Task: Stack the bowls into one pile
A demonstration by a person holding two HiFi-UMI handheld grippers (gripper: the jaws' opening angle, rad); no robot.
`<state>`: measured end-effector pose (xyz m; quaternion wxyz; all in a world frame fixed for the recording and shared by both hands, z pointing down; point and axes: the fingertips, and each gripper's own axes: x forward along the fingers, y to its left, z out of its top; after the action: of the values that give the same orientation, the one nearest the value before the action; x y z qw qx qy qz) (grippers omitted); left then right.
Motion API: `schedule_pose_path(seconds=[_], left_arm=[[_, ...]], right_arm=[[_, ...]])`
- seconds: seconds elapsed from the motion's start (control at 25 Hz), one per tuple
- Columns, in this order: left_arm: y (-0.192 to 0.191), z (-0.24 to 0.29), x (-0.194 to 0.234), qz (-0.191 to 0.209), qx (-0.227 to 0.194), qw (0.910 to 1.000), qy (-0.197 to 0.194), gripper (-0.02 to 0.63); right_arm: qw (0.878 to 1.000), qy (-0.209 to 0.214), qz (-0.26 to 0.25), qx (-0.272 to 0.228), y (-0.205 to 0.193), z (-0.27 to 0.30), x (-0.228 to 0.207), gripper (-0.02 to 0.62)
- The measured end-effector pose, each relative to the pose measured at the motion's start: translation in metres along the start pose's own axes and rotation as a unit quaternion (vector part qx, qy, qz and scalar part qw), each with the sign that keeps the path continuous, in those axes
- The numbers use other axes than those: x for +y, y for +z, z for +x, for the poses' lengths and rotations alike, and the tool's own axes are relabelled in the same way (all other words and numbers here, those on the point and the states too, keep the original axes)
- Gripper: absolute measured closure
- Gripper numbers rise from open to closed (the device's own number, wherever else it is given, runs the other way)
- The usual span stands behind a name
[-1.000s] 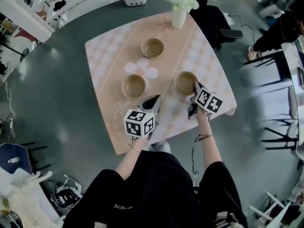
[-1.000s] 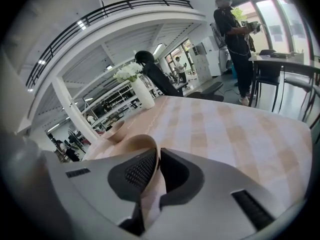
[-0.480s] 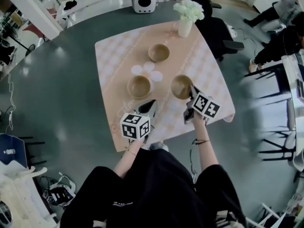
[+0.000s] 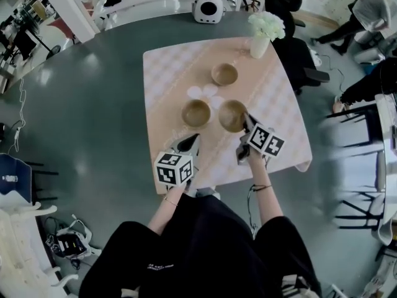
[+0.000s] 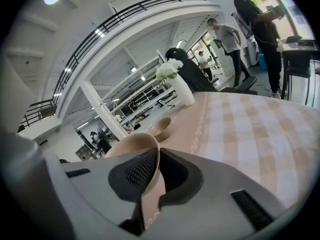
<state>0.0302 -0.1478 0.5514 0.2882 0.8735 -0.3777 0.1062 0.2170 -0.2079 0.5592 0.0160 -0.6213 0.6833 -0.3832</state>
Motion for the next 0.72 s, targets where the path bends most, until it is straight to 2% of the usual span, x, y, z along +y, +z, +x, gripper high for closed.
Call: schedule_pose_path(seconds=[0.48, 0.72], left_arm=[[0.004, -0.026, 0.042, -0.012, -0.013, 0.9991, 0.038, 0.609], [0.0, -0.033, 0.059, -0.022, -0.011, 0.9984, 0.051, 0.609]], right_arm=[[0.997, 0.062, -0.036, 0.028, -0.021, 0.042, 0.069, 0.586], [0.993, 0.073, -0.078, 0.05, -0.037, 0.064, 0.094, 0.586]])
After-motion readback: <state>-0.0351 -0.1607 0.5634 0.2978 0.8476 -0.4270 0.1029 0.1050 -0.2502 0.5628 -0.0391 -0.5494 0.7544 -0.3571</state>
